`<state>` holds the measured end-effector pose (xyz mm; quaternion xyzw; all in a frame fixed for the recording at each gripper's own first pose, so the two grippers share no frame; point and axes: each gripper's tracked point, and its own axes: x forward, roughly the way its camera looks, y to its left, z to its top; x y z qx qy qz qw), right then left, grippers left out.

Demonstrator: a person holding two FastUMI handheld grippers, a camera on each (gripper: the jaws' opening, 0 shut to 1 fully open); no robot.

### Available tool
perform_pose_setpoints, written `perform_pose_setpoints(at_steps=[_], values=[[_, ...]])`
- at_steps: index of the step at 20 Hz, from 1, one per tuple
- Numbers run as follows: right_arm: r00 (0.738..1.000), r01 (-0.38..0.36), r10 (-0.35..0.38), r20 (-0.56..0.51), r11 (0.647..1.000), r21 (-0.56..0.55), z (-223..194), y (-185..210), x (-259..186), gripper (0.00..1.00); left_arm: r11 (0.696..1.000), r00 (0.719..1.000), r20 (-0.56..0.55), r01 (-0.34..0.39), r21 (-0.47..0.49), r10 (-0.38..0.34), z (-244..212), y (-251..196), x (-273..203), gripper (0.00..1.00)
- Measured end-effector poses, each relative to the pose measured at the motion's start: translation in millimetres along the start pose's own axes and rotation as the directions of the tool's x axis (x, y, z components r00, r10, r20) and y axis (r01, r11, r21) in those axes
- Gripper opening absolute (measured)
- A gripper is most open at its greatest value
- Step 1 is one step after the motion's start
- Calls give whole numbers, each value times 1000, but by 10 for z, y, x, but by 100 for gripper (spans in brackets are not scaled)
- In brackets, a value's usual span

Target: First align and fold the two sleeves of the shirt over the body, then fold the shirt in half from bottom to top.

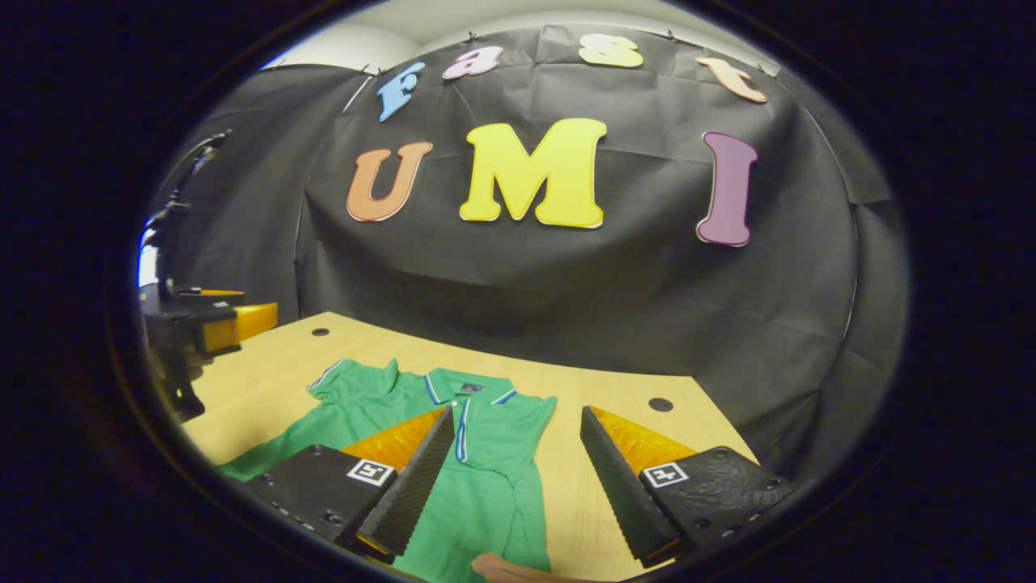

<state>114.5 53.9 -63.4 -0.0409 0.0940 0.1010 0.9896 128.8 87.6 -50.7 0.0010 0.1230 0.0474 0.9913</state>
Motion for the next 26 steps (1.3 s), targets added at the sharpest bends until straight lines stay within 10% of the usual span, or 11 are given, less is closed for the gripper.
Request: perform_pose_setpoints(at_steps=[15,21,22,24,26], values=[[992,101,-97,78,994,-43,-717,-508,-1017,95,999,921,-388,-38,24,44,-1325,242,1543,99],[993,68,-63,96,997,-43,-837,-401,-1112,95,997,890,-456,-18,-80,-20,-1596,144,1621,72],[994,62,-59,96,998,-29,-841,-376,-1111,95,996,888,-461,-33,-83,-9,-1605,172,1609,49],[994,59,-57,95,998,-12,-859,-360,-1115,95,995,889,-457,-28,-96,-19,-1608,168,1624,48],[994,60,-59,90,998,-9,-887,-363,-1118,95,994,888,-459,-15,-108,-36,-1596,128,1611,19]])
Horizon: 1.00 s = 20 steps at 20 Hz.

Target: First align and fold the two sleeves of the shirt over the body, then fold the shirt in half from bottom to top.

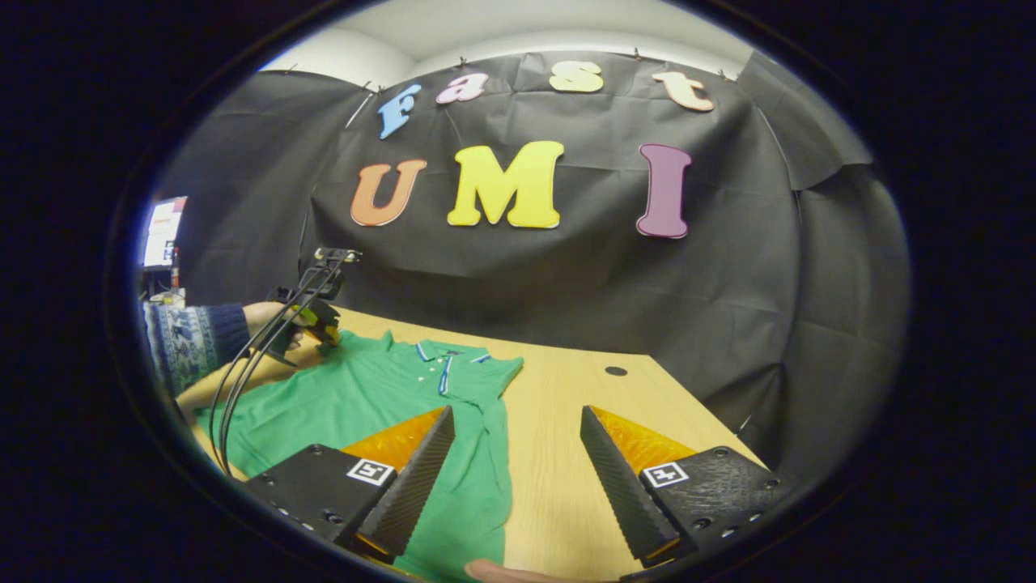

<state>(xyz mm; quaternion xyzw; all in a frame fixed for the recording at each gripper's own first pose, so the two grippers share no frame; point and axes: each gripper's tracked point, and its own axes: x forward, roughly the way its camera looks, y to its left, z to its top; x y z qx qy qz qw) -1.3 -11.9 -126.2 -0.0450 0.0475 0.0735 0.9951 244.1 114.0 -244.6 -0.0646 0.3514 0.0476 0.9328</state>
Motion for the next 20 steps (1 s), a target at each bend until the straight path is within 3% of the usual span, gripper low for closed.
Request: perform_pose_setpoints(at_steps=[2,4,12,20], values=[[1000,4,-4,-4,1000,-9,-40,-14,-18,95,1000,1000,-6,-9,13,9,-9,6,1,10],[1000,7,-7,-11,1000,-14,-77,-24,-39,95,1000,1000,-13,-11,25,12,0,-38,-21,8],[999,24,-24,-23,1000,-4,-147,-103,-79,95,998,998,43,39,56,-41,314,-347,-314,6],[998,55,-56,-25,998,-30,-272,-219,-85,95,988,988,47,144,50,-146,397,-1036,-483,7]])
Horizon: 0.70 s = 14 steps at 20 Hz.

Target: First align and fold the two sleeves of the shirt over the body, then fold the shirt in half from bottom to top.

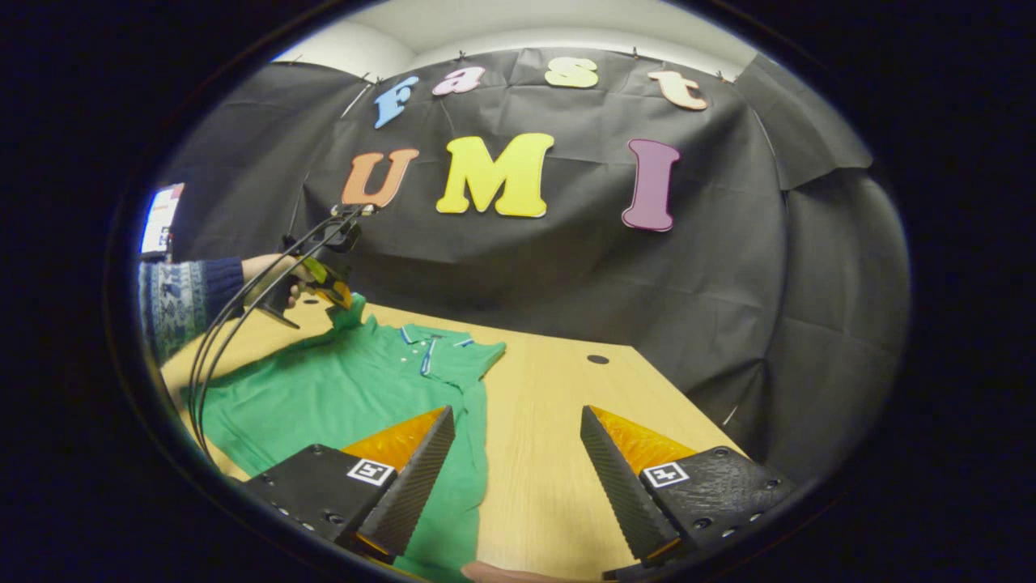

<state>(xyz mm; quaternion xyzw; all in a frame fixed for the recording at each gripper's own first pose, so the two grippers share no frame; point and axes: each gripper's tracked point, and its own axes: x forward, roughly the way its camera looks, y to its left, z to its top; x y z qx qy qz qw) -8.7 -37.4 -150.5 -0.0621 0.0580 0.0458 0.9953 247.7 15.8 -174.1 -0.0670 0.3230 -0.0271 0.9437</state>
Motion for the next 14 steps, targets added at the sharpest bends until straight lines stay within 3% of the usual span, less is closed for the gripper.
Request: perform_pose_setpoints(at_steps=[5,9,10,11,12,13,14], values=[[1000,4,-3,-30,999,36,-141,-52,-9,95,996,1000,-9,-18,90,19,-99,-281,55,8],[998,9,-6,-60,999,48,-266,-90,-2,96,992,999,-17,32,120,-30,-162,-571,100,11],[998,9,-6,-65,999,52,-283,-96,-6,95,992,999,-14,52,114,-51,-150,-640,91,25],[997,9,-5,-71,999,54,-298,-99,-10,95,993,999,4,47,109,-48,-129,-654,76,33],[997,10,-6,-73,998,56,-312,-109,-24,95,994,999,27,34,106,-37,-81,-637,69,54],[997,12,-7,-74,998,58,-310,-118,-28,95,995,999,40,31,100,-35,-61,-638,26,66],[997,15,-11,-73,998,59,-307,-127,-28,96,995,998,53,28,91,-33,-41,-627,-5,92]])
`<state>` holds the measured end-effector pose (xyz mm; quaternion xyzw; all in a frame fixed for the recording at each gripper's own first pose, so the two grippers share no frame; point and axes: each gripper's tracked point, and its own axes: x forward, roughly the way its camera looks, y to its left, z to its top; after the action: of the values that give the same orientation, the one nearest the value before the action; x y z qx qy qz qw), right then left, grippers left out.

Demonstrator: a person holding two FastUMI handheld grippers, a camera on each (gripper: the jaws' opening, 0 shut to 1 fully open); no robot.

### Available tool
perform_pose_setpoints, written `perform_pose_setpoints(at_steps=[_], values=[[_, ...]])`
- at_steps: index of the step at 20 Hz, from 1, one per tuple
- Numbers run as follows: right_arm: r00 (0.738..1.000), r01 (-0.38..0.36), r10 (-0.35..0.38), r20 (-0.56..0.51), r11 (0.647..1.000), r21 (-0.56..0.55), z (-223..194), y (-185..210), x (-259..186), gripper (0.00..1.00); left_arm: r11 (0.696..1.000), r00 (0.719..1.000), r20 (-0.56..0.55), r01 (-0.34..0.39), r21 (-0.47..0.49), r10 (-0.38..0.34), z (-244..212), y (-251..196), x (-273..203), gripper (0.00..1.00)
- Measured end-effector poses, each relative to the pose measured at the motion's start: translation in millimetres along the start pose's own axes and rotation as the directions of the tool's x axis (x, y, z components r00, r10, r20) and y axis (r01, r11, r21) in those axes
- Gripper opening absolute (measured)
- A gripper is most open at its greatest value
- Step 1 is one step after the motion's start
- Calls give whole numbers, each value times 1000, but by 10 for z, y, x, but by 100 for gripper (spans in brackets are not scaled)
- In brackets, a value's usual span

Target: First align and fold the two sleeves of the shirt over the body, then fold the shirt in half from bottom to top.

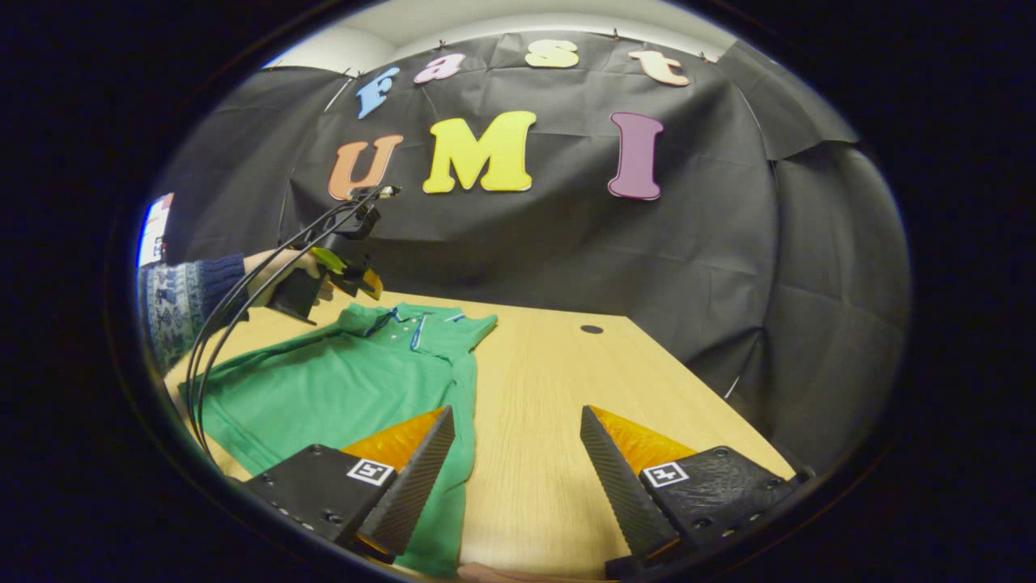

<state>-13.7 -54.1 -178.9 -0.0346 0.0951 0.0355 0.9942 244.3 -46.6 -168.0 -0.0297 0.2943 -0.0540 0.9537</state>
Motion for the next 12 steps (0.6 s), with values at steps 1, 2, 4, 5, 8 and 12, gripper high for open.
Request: perform_pose_setpoints(at_steps=[1,2,4,5,8,12], values=[[1000,4,-4,2,1000,1,10,-10,-10,96,1000,1000,6,2,-8,-2,15,9,-54,100],[1000,4,-4,3,1000,2,15,-12,-15,95,1000,1000,10,4,-19,-4,15,28,-109,100],[1000,-2,2,4,1000,11,21,4,-57,95,999,1000,28,-1,-36,2,41,96,-251,100],[1000,-6,6,6,1000,14,32,24,-82,96,999,999,39,-6,-35,7,56,139,-334,100],[1000,-17,17,15,1000,7,89,106,-235,95,999,996,79,-31,-14,32,57,273,-681,100],[999,-25,25,38,1000,-7,134,193,-455,95,999,987,153,-41,-15,43,46,381,-1196,100]])
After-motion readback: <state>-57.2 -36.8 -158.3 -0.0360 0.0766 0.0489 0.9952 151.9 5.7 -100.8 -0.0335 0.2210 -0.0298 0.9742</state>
